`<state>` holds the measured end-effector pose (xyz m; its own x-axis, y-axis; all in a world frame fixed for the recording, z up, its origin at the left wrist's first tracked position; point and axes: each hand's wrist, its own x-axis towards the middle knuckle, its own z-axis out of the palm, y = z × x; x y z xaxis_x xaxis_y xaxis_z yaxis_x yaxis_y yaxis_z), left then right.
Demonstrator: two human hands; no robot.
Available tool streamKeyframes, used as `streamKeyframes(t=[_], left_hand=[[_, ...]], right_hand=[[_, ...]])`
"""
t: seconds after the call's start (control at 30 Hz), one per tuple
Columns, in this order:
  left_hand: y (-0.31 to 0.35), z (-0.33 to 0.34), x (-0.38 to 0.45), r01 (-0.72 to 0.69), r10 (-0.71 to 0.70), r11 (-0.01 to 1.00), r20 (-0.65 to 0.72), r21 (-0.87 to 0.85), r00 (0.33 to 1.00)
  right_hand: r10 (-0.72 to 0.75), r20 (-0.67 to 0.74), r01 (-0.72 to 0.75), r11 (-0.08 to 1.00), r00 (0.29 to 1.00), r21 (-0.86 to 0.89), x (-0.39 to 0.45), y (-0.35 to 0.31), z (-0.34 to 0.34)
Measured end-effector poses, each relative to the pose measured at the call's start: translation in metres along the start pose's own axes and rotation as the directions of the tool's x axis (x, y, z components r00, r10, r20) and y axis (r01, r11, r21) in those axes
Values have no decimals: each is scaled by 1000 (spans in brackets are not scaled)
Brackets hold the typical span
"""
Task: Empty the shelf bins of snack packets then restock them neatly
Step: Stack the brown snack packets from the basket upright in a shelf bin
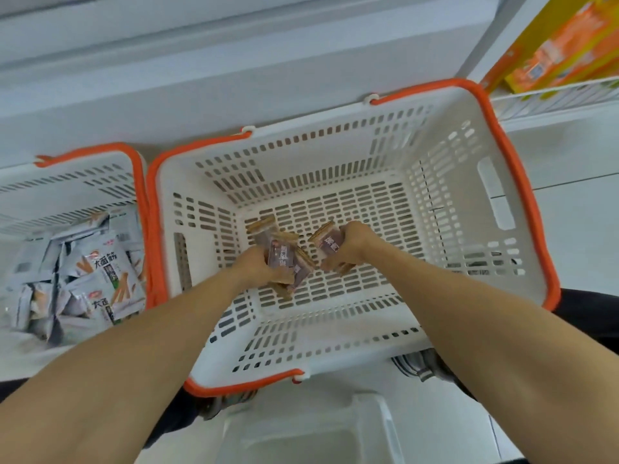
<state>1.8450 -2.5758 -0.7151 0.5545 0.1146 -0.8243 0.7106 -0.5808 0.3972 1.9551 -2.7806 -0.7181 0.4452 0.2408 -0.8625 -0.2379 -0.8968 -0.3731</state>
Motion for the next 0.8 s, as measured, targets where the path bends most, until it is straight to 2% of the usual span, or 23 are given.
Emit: streamKeyframes(t=[0.1, 0.13, 0.2, 0.27, 0.37, 0.43, 0.53, 0.67, 0.73, 0.8], left_hand=[[4, 21, -4, 5, -4, 980, 1, -199, 1000], [4, 29, -2, 1, -6, 977, -20, -212, 1000], [3, 38, -2, 8, -14, 998, -90, -67, 996], [3, 44, -3, 29, -29, 1000, -140, -1, 990], [8, 49, -5, 16, -33, 984, -88, -178, 996], [15, 53, -5, 47, -66, 928, -39, -370, 997], [17, 59, -5, 88, -127, 884, -54, -459, 990], [10, 62, -2, 118, -183, 761, -36, -638, 982], [13, 60, -4, 132, -181, 677, 9, -724, 983], [16, 56, -6, 132, -152, 608, 49, -783, 987]], right_hand=[[-24, -47, 29, 994, 999, 107, -9, 1, 9], [-31, -73, 39, 992, 997, 119, -9, 1, 13], [-11, -78, 20, 992, 997, 125, -8, 1, 21], [39, -50, -34, 994, 998, 108, -5, 3, 27], [70, -33, -64, 988, 997, 140, 0, 5, 34], [67, -51, -56, 981, 996, 184, 5, 5, 40], [100, -40, -88, 968, 994, 235, 9, 4, 46], [102, 132, -150, 887, 986, 436, 16, 4, 40], [41, 155, -114, 859, 987, 499, 15, 6, 35], [-24, 113, -35, 872, 993, 489, 13, 10, 30]])
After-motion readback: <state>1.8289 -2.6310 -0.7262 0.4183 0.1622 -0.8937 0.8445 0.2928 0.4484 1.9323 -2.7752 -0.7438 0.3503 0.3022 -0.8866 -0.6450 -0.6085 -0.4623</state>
